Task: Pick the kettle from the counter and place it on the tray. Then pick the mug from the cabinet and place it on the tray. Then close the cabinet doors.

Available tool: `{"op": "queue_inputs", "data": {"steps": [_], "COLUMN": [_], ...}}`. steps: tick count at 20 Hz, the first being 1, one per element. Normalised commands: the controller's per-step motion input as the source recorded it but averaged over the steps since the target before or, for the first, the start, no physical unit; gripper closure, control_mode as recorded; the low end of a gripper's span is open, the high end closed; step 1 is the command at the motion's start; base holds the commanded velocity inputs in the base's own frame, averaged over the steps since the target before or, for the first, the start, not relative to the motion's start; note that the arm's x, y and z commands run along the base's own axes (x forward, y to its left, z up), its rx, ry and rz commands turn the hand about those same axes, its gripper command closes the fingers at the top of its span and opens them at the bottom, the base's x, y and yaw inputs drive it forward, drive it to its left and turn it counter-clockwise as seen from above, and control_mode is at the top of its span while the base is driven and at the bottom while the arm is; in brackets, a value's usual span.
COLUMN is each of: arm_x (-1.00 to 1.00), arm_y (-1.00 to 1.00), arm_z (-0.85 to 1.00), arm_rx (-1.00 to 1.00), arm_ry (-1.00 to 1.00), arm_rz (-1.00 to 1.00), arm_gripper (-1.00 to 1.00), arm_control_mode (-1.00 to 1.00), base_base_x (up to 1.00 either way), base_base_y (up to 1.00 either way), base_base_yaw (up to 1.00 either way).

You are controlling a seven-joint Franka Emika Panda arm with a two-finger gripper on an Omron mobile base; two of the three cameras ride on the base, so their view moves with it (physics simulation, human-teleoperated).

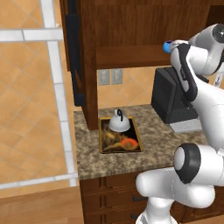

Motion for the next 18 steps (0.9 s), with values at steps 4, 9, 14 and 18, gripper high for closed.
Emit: {"op": "queue_inputs", "data": {"steps": [4,9,14,18], "arm_x": [0.26,0.23,0.18,0.26], "arm_y": [-0.05,-0.11,-0.13,-0.08], "arm_z": [0.0,-0.08,-0.09,-0.01], "arm_rx": [-0.01,-0.01,0.0,0.0], "arm_ry": [0.0,0.0,0.0,0.0], "arm_rz": [0.0,0.0,0.0,0.0], "arm_gripper": [-1.0,-1.0,-1.0,-1.0], "arm_control_mode": [-1.0,-1.0,-1.0,-1.0], "base_base_x": [0.0,0.0,0.0,0.0], "base_base_y": [0.0,0.0,0.0,0.0], "base_base_yaw": [0.0,0.0,0.0,0.0]}}
